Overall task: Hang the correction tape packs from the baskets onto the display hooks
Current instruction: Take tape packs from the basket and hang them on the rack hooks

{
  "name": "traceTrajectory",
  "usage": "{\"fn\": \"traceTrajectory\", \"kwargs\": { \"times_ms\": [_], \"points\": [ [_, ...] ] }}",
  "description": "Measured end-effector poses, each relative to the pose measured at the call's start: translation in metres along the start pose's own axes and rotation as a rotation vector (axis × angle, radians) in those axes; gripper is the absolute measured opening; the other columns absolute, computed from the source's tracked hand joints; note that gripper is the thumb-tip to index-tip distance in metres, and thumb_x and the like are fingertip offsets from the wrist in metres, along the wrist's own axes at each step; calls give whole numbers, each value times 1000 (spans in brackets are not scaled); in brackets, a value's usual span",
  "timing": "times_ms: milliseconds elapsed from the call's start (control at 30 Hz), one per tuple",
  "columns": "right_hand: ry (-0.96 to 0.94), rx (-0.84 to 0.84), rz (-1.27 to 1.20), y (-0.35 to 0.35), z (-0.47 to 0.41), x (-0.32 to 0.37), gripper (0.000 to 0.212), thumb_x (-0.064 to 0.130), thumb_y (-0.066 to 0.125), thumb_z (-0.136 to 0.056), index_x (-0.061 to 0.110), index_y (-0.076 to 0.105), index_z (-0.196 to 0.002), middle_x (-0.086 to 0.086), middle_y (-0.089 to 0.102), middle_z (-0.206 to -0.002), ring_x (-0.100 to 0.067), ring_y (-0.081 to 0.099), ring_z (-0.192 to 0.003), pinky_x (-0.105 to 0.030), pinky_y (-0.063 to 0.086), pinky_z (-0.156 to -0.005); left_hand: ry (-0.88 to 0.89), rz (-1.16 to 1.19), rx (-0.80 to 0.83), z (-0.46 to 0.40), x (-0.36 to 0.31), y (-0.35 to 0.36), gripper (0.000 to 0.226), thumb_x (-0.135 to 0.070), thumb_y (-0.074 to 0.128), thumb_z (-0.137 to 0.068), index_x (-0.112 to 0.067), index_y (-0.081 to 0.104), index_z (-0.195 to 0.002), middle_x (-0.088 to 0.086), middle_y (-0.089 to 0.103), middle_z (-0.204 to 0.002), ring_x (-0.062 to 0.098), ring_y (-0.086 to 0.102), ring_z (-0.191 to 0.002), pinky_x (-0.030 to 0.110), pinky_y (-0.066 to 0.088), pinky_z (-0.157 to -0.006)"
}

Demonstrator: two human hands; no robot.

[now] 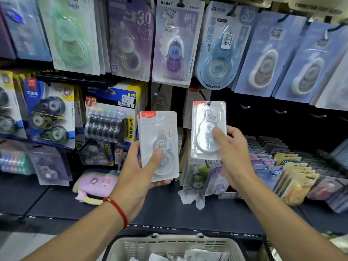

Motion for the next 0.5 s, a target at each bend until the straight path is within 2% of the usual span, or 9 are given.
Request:
{"fn": "traceTrajectory", "kwargs": {
  "times_ms": [67, 133, 233, 300, 400, 500],
  "points": [
    [-2, -4, 3, 0, 1, -5, 32, 38, 71, -100, 21, 60, -125, 9, 80, -106, -6, 77, -95, -19, 59, -71, -2, 8, -2, 0, 1, -1, 47, -37, 70, -89, -28, 55, -133, 1, 77, -120, 27, 77, -106, 49, 65, -76],
    [25, -9, 41, -2, 4, -18, 26, 29, 70, -101, 21, 59, -123, 5, 80, -109, -8, 77, -93, -24, 60, -72, -10, 14, -1, 0, 1, -2, 47, -37, 70, -89, -29, 55, -133, 0, 77, -120, 27, 77, -106, 47, 65, -74],
    [33, -8, 132, -2, -4, -34, 15, 22, 65, -104, 27, 58, -117, 8, 79, -108, -10, 75, -76, -29, 61, -64, -11, 23, -6, -1, 1, -4, 48, -38, 71, -87, -31, 56, -132, -1, 77, -119, 26, 78, -104, 46, 66, -73],
    [16, -31, 151, 7, -24, -38, 13, 22, 62, -106, 28, 57, -116, 10, 76, -107, -9, 75, -81, -28, 62, -64, -3, 32, -16, -1, 1, -6, 45, -39, 71, -87, -31, 57, -130, -1, 78, -117, 26, 78, -101, 43, 65, -70],
    [35, -95, 143, 31, -69, -49, 20, 23, 63, -106, 27, 56, -124, 10, 71, -108, -13, 72, -83, -27, 61, -62, -5, 41, -30, -1, 2, -6, 44, -39, 71, -86, -30, 59, -128, -1, 78, -116, 26, 78, -100, 41, 64, -68],
    [120, -189, 125, 53, -115, -62, 40, 26, 68, -103, 18, 58, -141, -4, 72, -118, -19, 69, -76, -27, 56, -58, -12, 44, -50, -3, 4, -4, 49, -41, 72, -83, -31, 59, -129, 0, 78, -116, 26, 78, -100, 43, 65, -69]
  ]
}}
Point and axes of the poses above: each hand's wrist, its own z-axis away from the middle knuckle, its own y-axis out of the palm, x = y × z, the point moved 1 cm from there along -z, towards the middle knuckle
